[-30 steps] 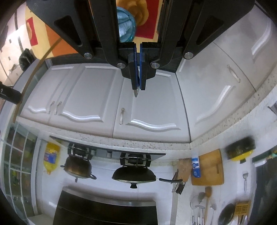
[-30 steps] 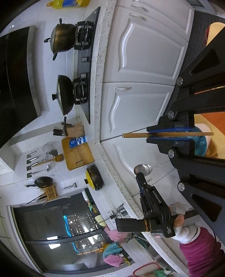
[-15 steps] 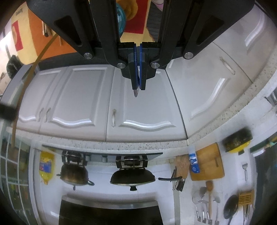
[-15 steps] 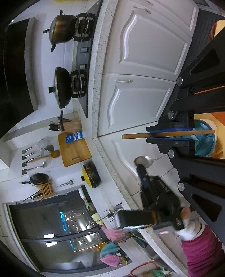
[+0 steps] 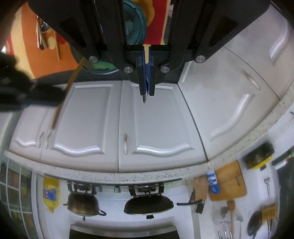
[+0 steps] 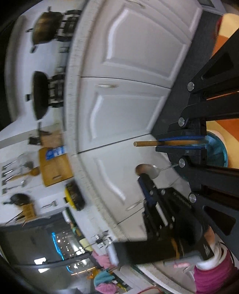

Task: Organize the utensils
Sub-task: 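Drop the spoon into the floral cup with the left tool while the right tool drops the chopstick in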

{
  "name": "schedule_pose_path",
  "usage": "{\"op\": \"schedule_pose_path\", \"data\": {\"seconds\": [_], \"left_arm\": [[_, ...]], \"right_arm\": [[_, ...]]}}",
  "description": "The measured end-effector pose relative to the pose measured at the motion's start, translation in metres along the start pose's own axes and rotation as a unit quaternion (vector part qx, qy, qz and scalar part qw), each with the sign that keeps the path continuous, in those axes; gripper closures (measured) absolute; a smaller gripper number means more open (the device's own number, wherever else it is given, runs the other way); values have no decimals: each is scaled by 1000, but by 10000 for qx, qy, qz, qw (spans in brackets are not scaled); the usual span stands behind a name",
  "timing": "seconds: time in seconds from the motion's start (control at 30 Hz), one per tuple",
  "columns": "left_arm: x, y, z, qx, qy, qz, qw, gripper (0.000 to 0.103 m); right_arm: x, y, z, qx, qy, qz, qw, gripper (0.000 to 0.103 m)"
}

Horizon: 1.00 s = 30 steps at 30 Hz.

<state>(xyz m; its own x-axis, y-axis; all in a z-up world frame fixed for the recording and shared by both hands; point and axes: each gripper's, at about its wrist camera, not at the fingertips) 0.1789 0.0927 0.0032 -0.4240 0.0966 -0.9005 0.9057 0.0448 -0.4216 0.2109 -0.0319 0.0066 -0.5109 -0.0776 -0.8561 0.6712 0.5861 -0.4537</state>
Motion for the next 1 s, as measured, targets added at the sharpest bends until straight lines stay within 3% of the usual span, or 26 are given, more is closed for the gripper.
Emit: {"op": "schedule_pose_path", "data": {"seconds": [0.17, 0.27, 0.33, 0.43, 0.47, 0.53, 0.8, 1.0], "left_arm": [[1, 2, 0, 136, -173, -81, 9997, 102], [2, 4, -1, 241, -287, -218, 9991, 95], [4, 2, -2, 293, -392, -273, 9984, 79], [5, -3, -3, 375, -502, -270, 9977, 66], [6, -5, -3, 377, -518, -272, 9976, 65], [7, -10, -4, 367, -535, -286, 9975, 65], [10, -37, -3, 294, -517, -218, 9980, 63], [9, -64, 5, 312, -426, -32, 9986, 63]], "right_arm": [[15, 16, 20, -16, 409, -217, 9989, 98], [18, 13, 23, 5, 447, -230, 9987, 96], [20, 9, 24, 14, 462, -230, 9987, 95], [24, 2, 25, 12, 520, -196, 9985, 89], [26, 0, 26, 15, 547, -193, 9983, 79], [29, -6, 26, 21, 590, -161, 9981, 71], [44, -29, 17, 172, 528, -137, 9984, 71], [54, -56, 8, 362, 385, 14, 9986, 64]]}}
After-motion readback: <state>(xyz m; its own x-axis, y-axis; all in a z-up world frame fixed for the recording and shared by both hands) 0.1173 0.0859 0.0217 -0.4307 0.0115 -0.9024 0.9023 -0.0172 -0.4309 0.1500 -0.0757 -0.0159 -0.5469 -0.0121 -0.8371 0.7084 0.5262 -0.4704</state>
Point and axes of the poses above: each gripper's, at about its wrist camera, not at the fingertips, and y roughly the way its jaws point, z to its right, x to its underside, and after that the axes turned 11 degrees about z, right-handed
